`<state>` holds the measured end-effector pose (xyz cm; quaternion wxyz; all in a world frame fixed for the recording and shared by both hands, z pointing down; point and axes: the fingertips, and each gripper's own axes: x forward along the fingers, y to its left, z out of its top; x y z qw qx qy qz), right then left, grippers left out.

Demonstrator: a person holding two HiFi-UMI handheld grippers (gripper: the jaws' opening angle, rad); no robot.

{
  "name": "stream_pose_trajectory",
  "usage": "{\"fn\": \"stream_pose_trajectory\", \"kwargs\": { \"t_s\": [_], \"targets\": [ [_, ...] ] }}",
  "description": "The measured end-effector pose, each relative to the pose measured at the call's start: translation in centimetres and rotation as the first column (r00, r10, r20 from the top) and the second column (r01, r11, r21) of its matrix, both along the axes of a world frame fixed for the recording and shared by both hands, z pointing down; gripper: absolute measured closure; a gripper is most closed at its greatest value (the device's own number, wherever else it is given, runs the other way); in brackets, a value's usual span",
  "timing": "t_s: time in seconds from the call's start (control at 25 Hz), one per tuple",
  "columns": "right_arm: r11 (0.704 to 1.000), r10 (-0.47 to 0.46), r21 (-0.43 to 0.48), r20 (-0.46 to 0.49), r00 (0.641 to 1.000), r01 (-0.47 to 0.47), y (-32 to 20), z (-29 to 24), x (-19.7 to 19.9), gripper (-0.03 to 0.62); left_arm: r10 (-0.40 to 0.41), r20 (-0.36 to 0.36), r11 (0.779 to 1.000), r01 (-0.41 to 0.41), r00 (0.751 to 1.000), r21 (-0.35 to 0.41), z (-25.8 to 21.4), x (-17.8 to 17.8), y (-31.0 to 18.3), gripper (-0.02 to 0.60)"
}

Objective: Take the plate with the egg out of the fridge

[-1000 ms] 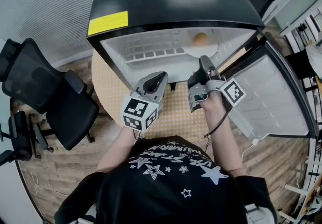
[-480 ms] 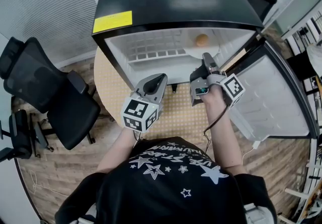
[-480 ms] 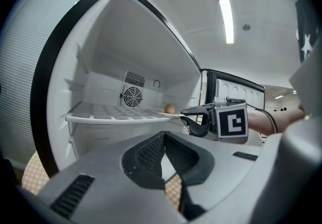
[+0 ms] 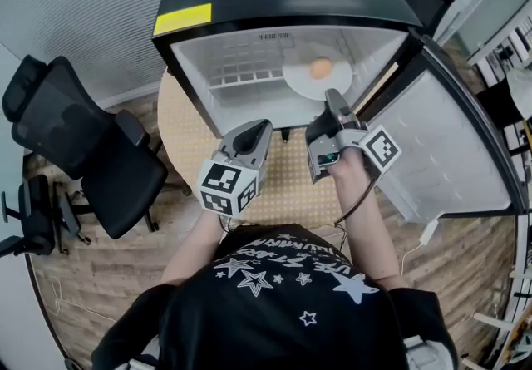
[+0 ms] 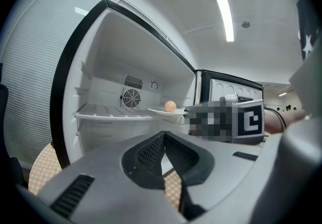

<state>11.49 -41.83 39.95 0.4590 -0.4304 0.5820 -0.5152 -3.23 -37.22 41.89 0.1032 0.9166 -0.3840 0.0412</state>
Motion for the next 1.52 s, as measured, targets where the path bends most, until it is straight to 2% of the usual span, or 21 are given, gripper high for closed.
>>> {"fn": "stream_pose_trajectory", "kwargs": {
  "t_s": [0.32, 0.68, 0.92, 1.16, 1.36, 1.52],
  "targets": [
    [0.996, -0.082, 0.035, 0.004, 0.997, 0.082, 6.4, -0.6, 0.1, 0.542, -0.058, 0.007, 0.998, 0.058, 0.998, 0.018, -0.7, 0.5, 4.2, 0.574],
    [0.988, -0.15, 0.023, 0.009, 0.989, 0.15, 13.9, 0.6, 2.1, 0.542, -0.112, 0.033, 0.993, 0.111, 0.993, 0.049, -1.7, 2.6, 10.8, 0.574],
    [0.976, -0.215, 0.034, 0.01, 0.977, 0.214, 18.2, 1.0, 1.9, 0.54, -0.159, 0.041, 0.986, 0.157, 0.986, 0.054, -1.5, 2.8, 15.3, 0.574],
    [0.967, -0.253, 0.027, 0.02, 0.967, 0.253, 22.9, 1.4, 2.5, 0.54, -0.195, 0.05, 0.98, 0.192, 0.98, 0.057, -1.7, 3.3, 20.4, 0.574],
    [0.957, -0.287, 0.042, 0.012, 0.958, 0.287, 30.0, 2.0, 3.5, 0.54, -0.224, 0.046, 0.972, 0.22, 0.973, 0.077, -1.8, 4.4, 27.2, 0.574],
    [0.951, -0.309, 0.032, 0.011, 0.951, 0.308, 30.9, 2.1, 3.6, 0.54, -0.234, 0.037, 0.969, 0.23, 0.972, 0.089, -2.9, 5.6, 28.1, 0.574]
  ]
}}
